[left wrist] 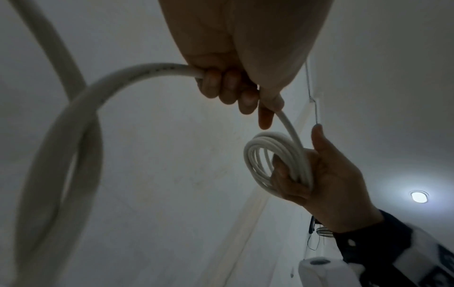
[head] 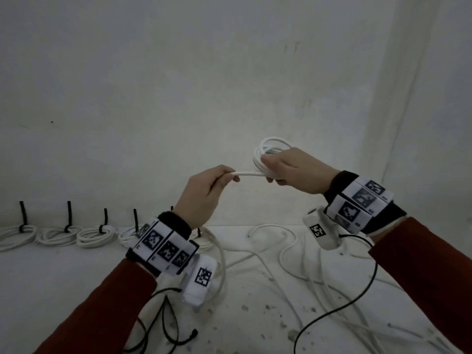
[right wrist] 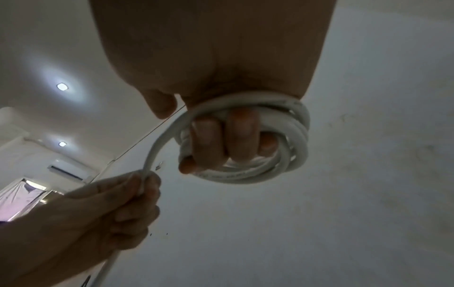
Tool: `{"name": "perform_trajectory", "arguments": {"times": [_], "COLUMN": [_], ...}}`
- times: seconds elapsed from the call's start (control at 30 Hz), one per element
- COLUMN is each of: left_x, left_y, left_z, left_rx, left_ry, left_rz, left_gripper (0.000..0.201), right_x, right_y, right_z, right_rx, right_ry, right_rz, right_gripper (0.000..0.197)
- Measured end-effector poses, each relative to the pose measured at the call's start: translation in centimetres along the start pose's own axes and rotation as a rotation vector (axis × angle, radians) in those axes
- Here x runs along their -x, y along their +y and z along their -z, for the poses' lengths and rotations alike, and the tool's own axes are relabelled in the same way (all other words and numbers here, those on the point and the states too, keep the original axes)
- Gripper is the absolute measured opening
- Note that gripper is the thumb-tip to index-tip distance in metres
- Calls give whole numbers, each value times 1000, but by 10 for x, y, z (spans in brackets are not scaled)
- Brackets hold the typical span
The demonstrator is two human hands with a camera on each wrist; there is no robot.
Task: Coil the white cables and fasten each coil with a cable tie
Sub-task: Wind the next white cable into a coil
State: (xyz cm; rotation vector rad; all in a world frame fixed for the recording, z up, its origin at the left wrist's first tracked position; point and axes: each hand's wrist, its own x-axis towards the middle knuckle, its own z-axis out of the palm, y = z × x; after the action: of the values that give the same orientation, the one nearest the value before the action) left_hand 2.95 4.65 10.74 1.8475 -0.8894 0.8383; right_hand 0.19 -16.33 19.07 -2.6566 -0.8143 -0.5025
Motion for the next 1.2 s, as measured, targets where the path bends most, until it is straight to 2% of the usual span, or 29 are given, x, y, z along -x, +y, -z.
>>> {"name": "perform_trajectory", "arguments": {"times": [0.13, 0.3, 0.4, 0.53, 0.6, 0.7, 0.83, 0.97, 1.13, 1.2], "left_x": [-20, -40, -45, -45, -43, -35, -17, 9, 27, 32], "left_y": [-1, -3, -5, -15, -19, -20, -25, -36, -40, -35], "left_z": [-18, -29, -28, -22, -24, -34, -54, -70, -75, -72], "left_rx": [51, 109, 100, 144, 196, 322, 398, 433, 395, 395], "left_ry": [-15, -36, -29, 0, 0, 1, -8, -16, -59, -116], "left_rz": [2, -15, -26, 34, 82, 157, 284, 384, 486, 545], "left_gripper": [16, 14, 19, 22, 24, 24, 23, 23, 21, 20], "right_x": [8, 15, 19, 22, 20, 11, -2, -12, -23, -27], "right_y": [5, 12, 17, 22, 20, 12, 5, 4, 13, 18], "right_z": [8, 11, 11, 14, 15, 19, 30, 47, 58, 55], "right_rx": [-123, -510, -796, -1209, -1348, -1512, -1629, -1688, -1624, -1587], "right_ry": [59, 124, 110, 33, 62, 190, 447, 613, 776, 817], "right_rz": [-62, -236, -174, -111, -65, -10, 17, 67, 130, 171], "right_gripper": [64, 55, 59, 55, 54, 55, 61, 65, 53, 43]}}
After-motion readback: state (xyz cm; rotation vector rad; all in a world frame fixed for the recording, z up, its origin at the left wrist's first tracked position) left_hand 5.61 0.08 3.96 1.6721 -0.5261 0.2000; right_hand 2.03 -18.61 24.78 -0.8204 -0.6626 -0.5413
